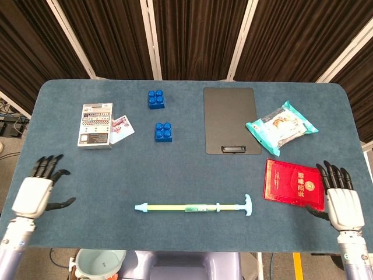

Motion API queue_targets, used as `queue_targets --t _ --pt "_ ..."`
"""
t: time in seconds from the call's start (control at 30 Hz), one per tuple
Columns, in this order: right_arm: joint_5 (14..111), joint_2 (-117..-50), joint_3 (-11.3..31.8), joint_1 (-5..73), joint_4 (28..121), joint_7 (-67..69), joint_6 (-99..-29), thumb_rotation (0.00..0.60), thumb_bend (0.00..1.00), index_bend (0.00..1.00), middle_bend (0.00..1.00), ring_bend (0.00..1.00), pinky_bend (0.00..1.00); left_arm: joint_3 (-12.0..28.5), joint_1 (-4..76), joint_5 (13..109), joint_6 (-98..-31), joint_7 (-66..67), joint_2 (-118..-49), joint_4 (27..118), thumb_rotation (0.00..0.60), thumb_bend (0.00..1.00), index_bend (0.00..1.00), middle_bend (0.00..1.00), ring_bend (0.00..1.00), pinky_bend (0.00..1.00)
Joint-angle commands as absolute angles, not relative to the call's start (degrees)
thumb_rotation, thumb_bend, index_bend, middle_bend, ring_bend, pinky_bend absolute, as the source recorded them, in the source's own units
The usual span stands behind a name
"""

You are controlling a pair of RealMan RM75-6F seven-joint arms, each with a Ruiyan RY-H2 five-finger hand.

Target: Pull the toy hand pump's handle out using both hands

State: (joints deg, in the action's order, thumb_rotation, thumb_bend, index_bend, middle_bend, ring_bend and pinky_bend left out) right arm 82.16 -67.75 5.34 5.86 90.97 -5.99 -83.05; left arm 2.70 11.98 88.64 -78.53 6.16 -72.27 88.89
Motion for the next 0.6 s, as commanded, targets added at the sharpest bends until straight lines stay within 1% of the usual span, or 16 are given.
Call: queue_targets --t 0.03,0.17,0.27,0.4,0.6 --pt "81.01 -66.47 6.26 5.76 91.25 -3.53 -82.93 0.600 0.00 0.01 0.00 0.00 0.00 3.58 14.38 88.35 -76.00 9.47 -74.37 90.82 0.600 0.11 0.41 0.07 0.04 0.00" --pt "80.26 -65.79 6.77 6.37 90.78 -1.57 -81.52 0.600 0.00 0.01 0.00 0.00 0.00 4.19 16.62 88.64 -73.97 12.93 -77.58 92.04 0.600 0.11 0.47 0.07 0.04 0.00" --pt "78.88 -65.90 7.22 7.21 89.83 -1.08 -79.55 0.600 0.00 0.01 0.00 0.00 0.00 3.93 18.10 88.49 -71.70 14.95 -79.85 92.43 0.600 0.11 0.49 0.07 0.04 0.00" --pt "76.45 -66.03 8.25 8.06 88.91 -0.67 -77.58 0.600 0.00 0.01 0.00 0.00 0.00 3.66 20.14 89.31 -69.40 17.50 -82.53 92.73 0.600 0.11 0.48 0.07 0.04 0.00" --pt "76.20 -65.62 8.35 7.95 89.06 -0.27 -77.70 0.600 0.00 0.00 0.00 0.00 0.00 3.18 22.57 88.66 -65.41 17.00 -85.34 93.50 0.600 0.11 0.47 0.07 0.04 0.01"
